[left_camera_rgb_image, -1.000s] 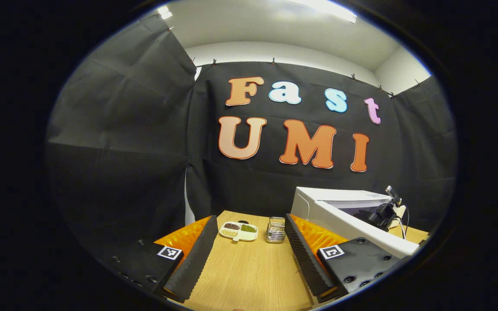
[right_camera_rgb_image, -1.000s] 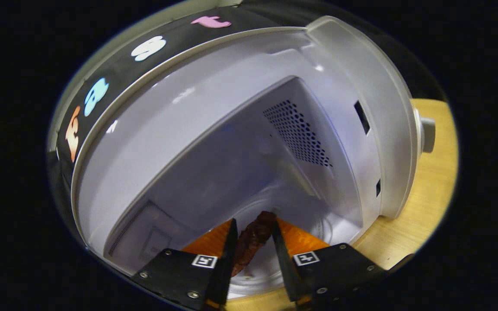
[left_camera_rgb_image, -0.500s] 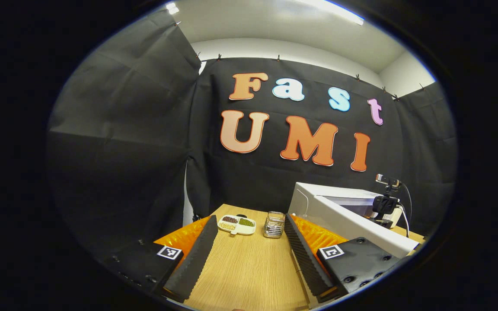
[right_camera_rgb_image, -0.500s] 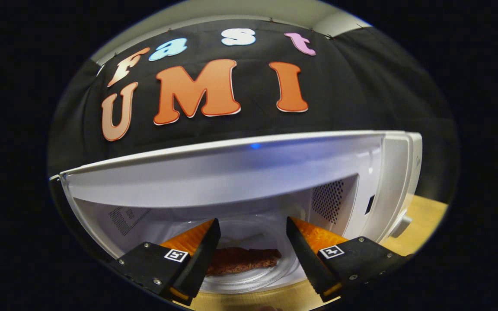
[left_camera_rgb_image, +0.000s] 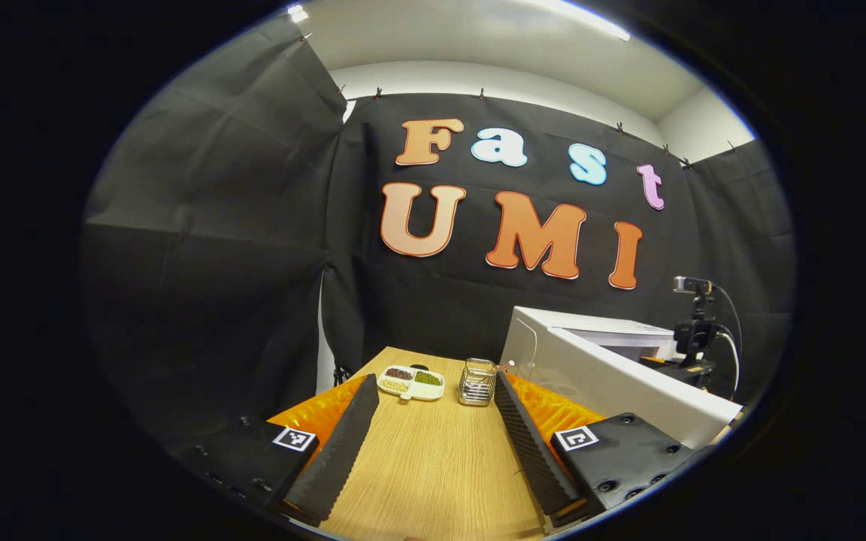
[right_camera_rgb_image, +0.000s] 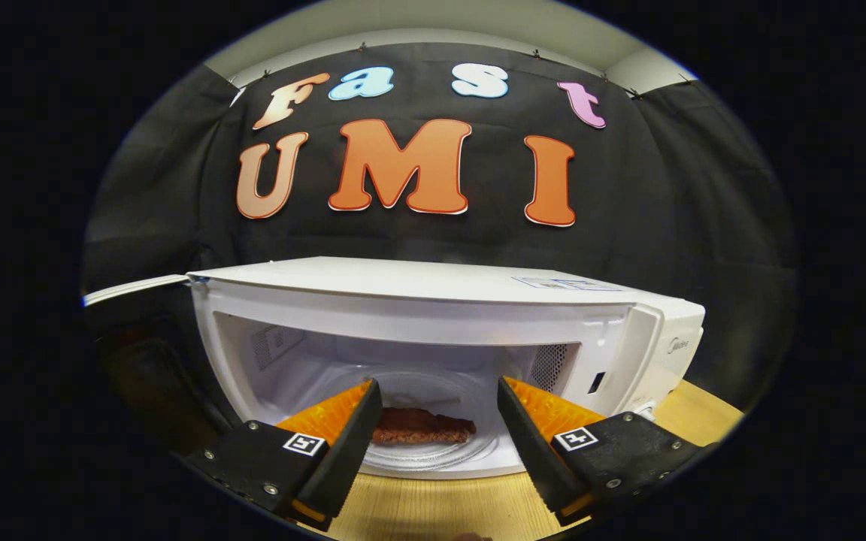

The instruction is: Open the microwave oven with the left hand, put the food in, and close the microwave oven.

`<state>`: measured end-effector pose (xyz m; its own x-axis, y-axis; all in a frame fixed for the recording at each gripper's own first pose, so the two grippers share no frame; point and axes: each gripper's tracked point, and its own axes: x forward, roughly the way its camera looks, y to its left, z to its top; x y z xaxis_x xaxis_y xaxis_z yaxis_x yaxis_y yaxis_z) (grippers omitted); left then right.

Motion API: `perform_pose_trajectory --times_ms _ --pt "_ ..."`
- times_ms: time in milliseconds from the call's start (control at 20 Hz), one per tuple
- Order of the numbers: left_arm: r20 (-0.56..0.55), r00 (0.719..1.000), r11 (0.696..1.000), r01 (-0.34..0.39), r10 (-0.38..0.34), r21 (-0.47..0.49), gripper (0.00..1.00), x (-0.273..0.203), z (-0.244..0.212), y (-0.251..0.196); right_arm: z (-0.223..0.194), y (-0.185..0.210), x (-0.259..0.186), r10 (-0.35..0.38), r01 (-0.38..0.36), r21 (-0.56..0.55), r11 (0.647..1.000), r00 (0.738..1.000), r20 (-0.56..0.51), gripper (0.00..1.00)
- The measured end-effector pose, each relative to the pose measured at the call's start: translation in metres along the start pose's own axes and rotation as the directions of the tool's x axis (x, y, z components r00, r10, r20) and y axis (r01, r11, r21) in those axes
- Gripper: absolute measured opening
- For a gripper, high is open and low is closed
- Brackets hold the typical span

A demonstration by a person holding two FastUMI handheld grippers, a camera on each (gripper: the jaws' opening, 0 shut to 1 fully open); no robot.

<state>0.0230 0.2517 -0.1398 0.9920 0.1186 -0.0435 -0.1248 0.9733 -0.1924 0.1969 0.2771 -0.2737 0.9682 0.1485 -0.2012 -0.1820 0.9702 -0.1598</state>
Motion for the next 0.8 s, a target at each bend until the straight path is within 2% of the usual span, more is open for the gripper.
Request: perform_pose_trajectory --times_ms 250,450,500,700,800 --pt "-0.036 0.999 0.999 0.041 -0.041 0.010 0.98 -0.001 -0.022 -0.017 0.012 -0.017 -0.050 0.056 -0.056 0.015 0.998 0.998 0.012 0.95" --pt "-0.052 0.992 0.993 0.117 -0.117 0.006 1.00 -0.002 -0.033 -0.044 0.025 -0.039 -0.081 0.091 -0.092 0.029 0.995 0.996 0.022 0.95" --pt "-0.056 0.989 0.991 0.134 -0.133 0.003 0.97 -0.003 -0.036 -0.050 0.028 -0.045 -0.088 0.095 -0.096 0.036 0.995 0.995 0.028 0.95" --pt "-0.070 0.983 0.985 0.170 -0.169 0.006 0.98 -0.002 -0.040 -0.071 0.042 -0.083 -0.111 0.067 -0.067 0.006 0.998 0.995 0.070 0.95" --pt "-0.079 0.976 0.979 0.205 -0.204 0.000 0.98 -0.003 -0.043 -0.088 0.045 -0.100 -0.118 0.057 -0.059 0.029 0.998 0.996 0.075 0.95"
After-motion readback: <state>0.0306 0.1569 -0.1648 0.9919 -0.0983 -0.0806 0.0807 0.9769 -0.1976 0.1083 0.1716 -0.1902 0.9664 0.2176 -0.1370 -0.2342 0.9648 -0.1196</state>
